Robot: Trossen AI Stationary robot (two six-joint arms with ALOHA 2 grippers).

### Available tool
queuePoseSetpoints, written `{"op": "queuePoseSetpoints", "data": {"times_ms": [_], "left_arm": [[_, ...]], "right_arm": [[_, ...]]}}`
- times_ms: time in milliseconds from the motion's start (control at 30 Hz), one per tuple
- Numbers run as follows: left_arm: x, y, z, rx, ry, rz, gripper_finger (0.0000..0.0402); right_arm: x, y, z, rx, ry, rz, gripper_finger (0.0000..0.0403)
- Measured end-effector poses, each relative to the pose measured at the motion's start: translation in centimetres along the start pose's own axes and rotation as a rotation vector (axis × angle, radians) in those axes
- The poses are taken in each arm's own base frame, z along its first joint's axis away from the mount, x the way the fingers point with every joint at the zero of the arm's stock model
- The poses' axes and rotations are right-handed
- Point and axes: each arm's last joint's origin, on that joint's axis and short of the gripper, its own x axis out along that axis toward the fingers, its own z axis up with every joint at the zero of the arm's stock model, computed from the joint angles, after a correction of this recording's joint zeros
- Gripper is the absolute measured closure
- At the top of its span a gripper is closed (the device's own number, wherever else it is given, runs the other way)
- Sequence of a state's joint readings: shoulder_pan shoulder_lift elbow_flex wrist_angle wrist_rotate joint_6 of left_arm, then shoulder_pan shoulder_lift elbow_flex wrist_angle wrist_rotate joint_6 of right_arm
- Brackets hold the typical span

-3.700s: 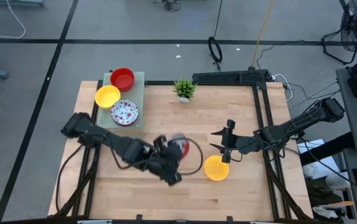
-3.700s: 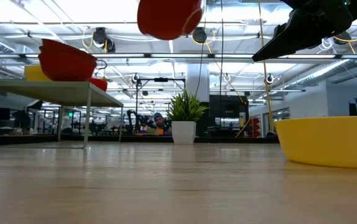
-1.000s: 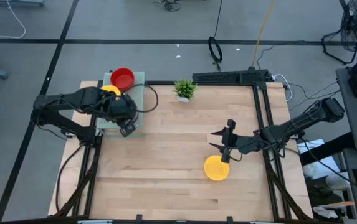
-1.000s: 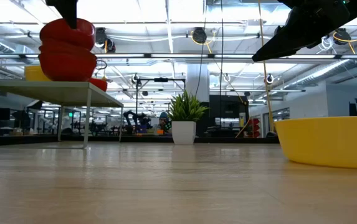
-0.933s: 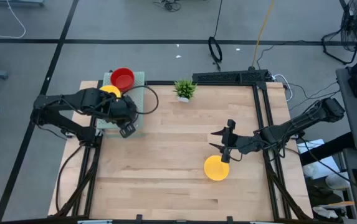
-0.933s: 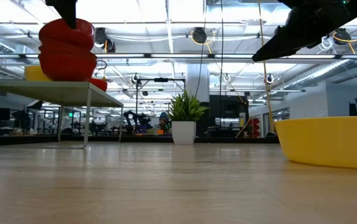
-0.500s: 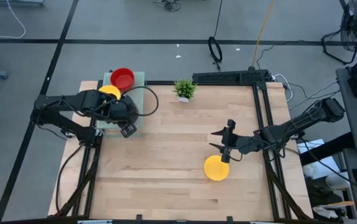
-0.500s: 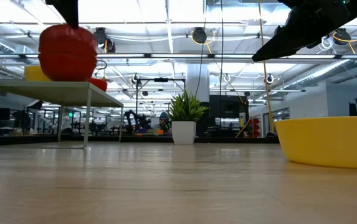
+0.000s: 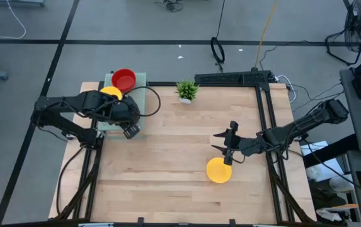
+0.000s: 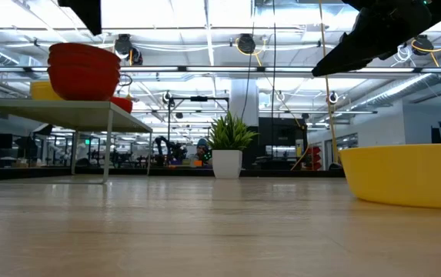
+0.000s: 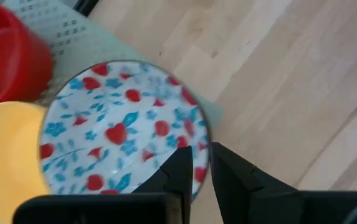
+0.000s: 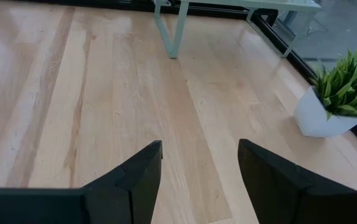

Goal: Pick & Place Mini bowls
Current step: Stack the yellow bowl on the yellow bowls on the shelf

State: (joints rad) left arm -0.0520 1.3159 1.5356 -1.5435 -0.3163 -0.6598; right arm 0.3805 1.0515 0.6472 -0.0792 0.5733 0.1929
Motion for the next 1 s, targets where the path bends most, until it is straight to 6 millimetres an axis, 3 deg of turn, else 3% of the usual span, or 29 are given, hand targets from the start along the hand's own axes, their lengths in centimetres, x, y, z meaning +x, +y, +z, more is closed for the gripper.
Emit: {"op": "queuePoseSetpoints", "data": {"times_ms": [100, 267, 467, 733, 1000], "left_arm": [[0.0, -0.5, 0.7, -0.036, -0.060, -0.061, 0.0339], [-0.5, -2.1, 2.3, -0.138, -0.183, -0.275, 0.0339], [-1.5, -5.2, 3.8, -0.022, -0.391, -0.461, 0.0339], [-0.9, -9.3, 3.9, 0.114, -0.457, -0.525, 0.0339], [1.2, -13.0, 3.5, 0.175, -0.427, -0.523, 0.0339]], "right_arm": [[0.0, 0.1, 0.0, 0.057, 0.010, 0.043, 0.0204], [-0.5, 1.6, -0.2, 0.119, 0.100, 0.422, 0.0204], [-1.7, 3.3, -1.1, 0.120, 0.206, 0.603, 0.0204], [-2.1, 5.7, -3.6, 0.169, 0.456, 0.671, 0.0204], [-1.5, 7.3, -5.1, -0.005, 0.453, 0.634, 0.0204]]}}
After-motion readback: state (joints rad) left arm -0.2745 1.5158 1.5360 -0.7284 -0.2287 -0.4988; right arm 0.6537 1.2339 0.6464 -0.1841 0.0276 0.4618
